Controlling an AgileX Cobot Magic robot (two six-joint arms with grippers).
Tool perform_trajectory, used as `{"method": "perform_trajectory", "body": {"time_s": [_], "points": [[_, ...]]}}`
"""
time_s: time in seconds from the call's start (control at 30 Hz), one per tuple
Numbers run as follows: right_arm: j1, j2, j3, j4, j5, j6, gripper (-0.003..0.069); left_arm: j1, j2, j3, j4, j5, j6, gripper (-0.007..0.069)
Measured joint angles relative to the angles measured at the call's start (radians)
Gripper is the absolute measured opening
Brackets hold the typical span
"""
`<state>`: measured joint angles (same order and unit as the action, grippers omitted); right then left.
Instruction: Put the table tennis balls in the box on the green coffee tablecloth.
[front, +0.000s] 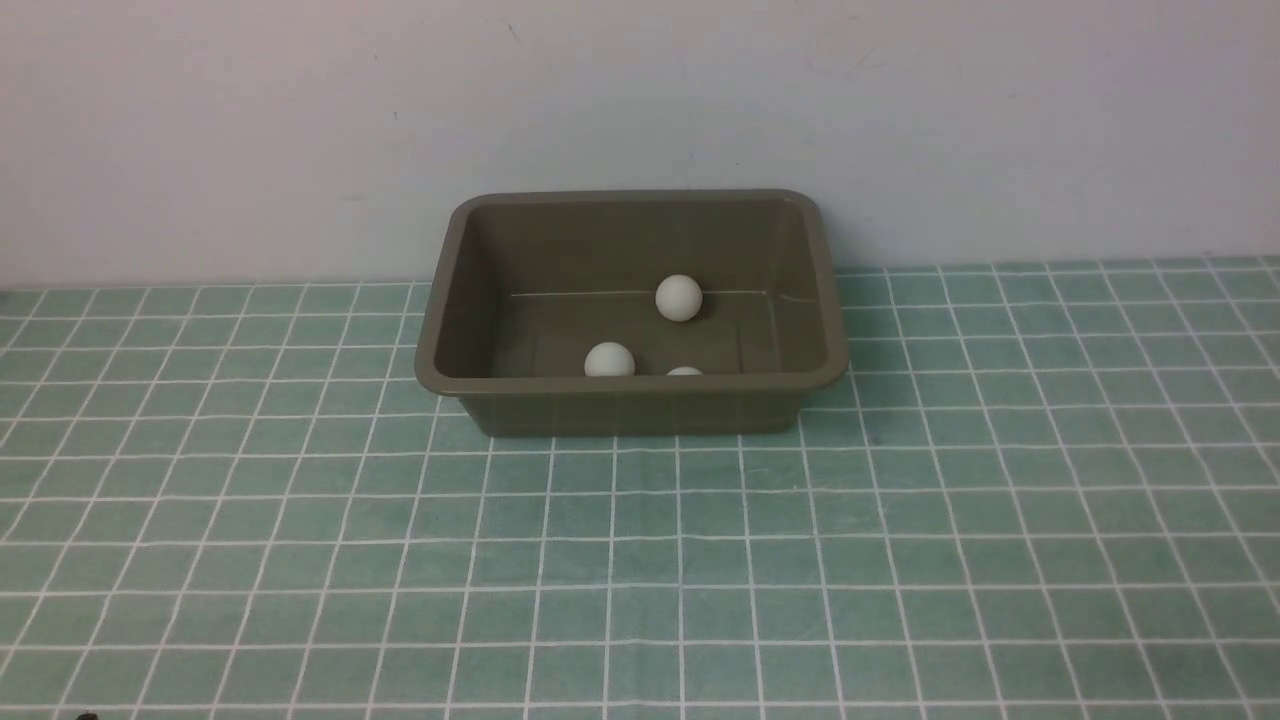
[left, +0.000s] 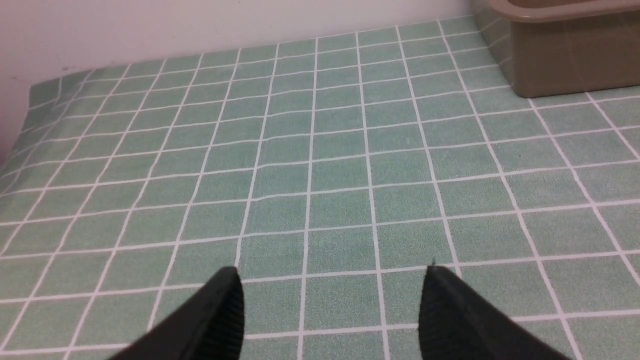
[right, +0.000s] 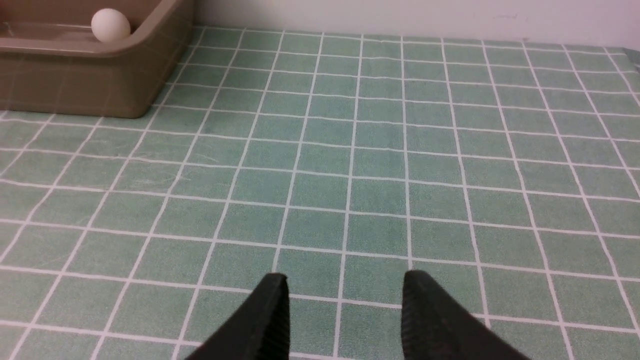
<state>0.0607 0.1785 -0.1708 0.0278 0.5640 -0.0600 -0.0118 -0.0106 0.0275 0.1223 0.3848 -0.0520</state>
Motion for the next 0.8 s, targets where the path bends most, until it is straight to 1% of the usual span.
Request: {"method": "perform_trajectory", "body": {"time_s": [0.17,0.37,0.5,0.57,0.63,0.73,0.8], "points": [[0.048,0.000,0.000,0.000,0.000,0.000,0.0293,0.000,0.000,0.000,0.000,0.000,0.000,0.0426],[0.063,-0.002,0.001,-0.003,-0.005,0.000,0.0293,0.000,0.000,0.000,0.000,0.000,0.000,0.0426],[0.063,-0.034,0.030,-0.002,-0.069,0.000,0.0293,0.000,0.000,0.000,0.000,0.000,0.000,0.0426],[0.063,-0.102,0.090,0.000,-0.171,0.000,0.0293,0.000,0.000,0.000,0.000,0.000,0.000,0.0426],[0.063,-0.153,0.134,-0.002,-0.208,0.000,0.0293,0.000,0.000,0.000,0.000,0.000,0.000,0.0426],[0.056,-0.185,0.168,-0.002,-0.208,-0.001,0.0293,0.000,0.000,0.000,0.000,0.000,0.000,0.0426],[0.050,-0.188,0.181,-0.002,-0.173,-0.011,0.0293,0.000,0.000,0.000,0.000,0.000,0.000,0.0426]]}}
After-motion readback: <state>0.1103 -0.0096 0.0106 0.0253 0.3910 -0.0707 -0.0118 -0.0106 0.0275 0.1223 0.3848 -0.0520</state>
